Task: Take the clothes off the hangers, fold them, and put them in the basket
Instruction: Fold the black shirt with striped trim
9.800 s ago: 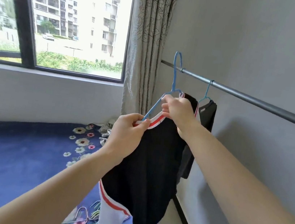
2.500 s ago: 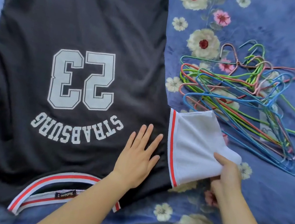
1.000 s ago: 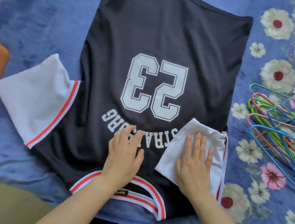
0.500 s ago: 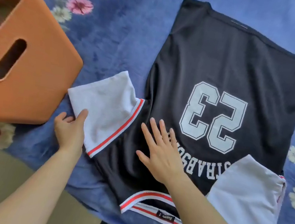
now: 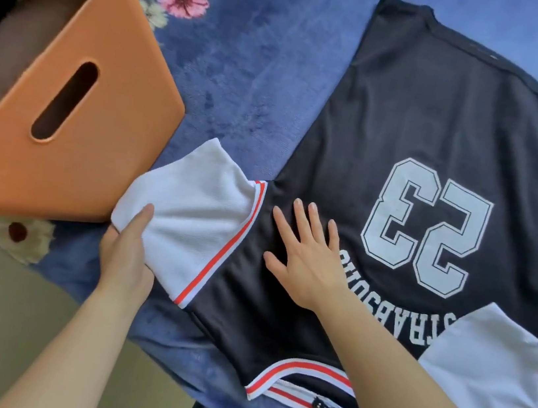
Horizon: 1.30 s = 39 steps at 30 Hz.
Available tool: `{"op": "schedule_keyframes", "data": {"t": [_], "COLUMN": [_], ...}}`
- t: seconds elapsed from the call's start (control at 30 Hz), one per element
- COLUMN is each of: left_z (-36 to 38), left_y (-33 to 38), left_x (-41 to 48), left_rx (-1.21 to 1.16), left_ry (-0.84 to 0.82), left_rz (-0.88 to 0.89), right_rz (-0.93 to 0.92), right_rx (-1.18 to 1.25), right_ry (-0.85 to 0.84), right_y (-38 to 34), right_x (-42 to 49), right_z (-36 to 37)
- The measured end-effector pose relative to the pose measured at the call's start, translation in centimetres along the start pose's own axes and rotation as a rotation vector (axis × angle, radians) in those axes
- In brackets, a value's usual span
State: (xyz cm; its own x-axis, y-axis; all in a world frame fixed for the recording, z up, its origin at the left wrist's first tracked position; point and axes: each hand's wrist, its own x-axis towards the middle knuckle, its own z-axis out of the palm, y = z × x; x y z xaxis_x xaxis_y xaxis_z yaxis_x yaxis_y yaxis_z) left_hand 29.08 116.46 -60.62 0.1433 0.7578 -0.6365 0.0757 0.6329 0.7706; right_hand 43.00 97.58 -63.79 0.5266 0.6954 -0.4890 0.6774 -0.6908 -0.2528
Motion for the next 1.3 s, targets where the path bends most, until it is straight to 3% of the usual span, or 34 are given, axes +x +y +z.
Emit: {"op": "schedule_keyframes", "data": {"t": [0.07,0.13,0.23,0.3,0.37,0.43,0.5,0.57,0.73,0.83,0.9,0.97,1.07,1.2,1.3], "left_z": [0.7,1.9,3.7,4.0,3.3,1.9,0.4,-0.5,1.3,1.9,1.9,1.8,-0.6,-4.1,-4.5], "left_y": [0.4,0.9,0.3,-1.2,-4.1,-6.9,-8.0,-7.9,-6.8,-7.5,-7.8,-8.0,-8.4,-8.1,-7.7], "left_x": [-0.5,-1.8,-5.1,-6.8,-6.6,-5.9,-5.5,-5.6,-4.5,-2.9,-2.9,-4.1,-6.4,-7.5,-7.0], "left_rx": [-0.009,0.109,0.428,0.629,0.899,1.191,1.369,1.427,1.612,1.895,1.958,1.909,1.847,1.900,2.020], "left_ry": [0.011,-0.027,-0.250,-0.527,-0.933,-1.243,-1.339,-1.332,-0.991,-0.928,-0.904,-0.957,-1.192,-1.439,-1.448], "left_rz": [0.064,0.274,0.615,0.850,1.116,1.135,1.067,1.061,1.238,1.245,1.247,1.279,1.317,1.302,1.353], "right_rz": [-0.003,-0.009,0.099,0.314,0.535,0.687,0.709,0.657,0.544,0.507,0.419,0.292,0.137,0.090,0.046], "right_rx": [0.008,0.089,0.577,1.123,1.622,1.815,1.775,1.657,1.304,1.126,0.900,0.614,0.249,-0.038,-0.153], "right_ry": [-0.012,0.004,0.141,0.219,0.211,0.146,0.114,0.130,0.243,0.322,0.369,0.404,0.372,0.090,-0.101], "right_y": [-0.1,0.1,0.1,0.1,0.7,1.9,2.7,3.1,2.6,2.9,3.9,5.7,9.2,13.4,14.9], "right_x": [0.0,-0.2,-0.7,-1.2,-1.8,-3.1,-4.2,-4.9,-5.2,-6.1,-7.8,-10.4,-16.0,-24.7,-29.3], "right_z": [0.0,-0.2,-1.1,-1.9,-2.4,-2.3,-1.7,-0.7,0.1,0.0,-0.3,-0.2,1.0,3.1,5.1]}}
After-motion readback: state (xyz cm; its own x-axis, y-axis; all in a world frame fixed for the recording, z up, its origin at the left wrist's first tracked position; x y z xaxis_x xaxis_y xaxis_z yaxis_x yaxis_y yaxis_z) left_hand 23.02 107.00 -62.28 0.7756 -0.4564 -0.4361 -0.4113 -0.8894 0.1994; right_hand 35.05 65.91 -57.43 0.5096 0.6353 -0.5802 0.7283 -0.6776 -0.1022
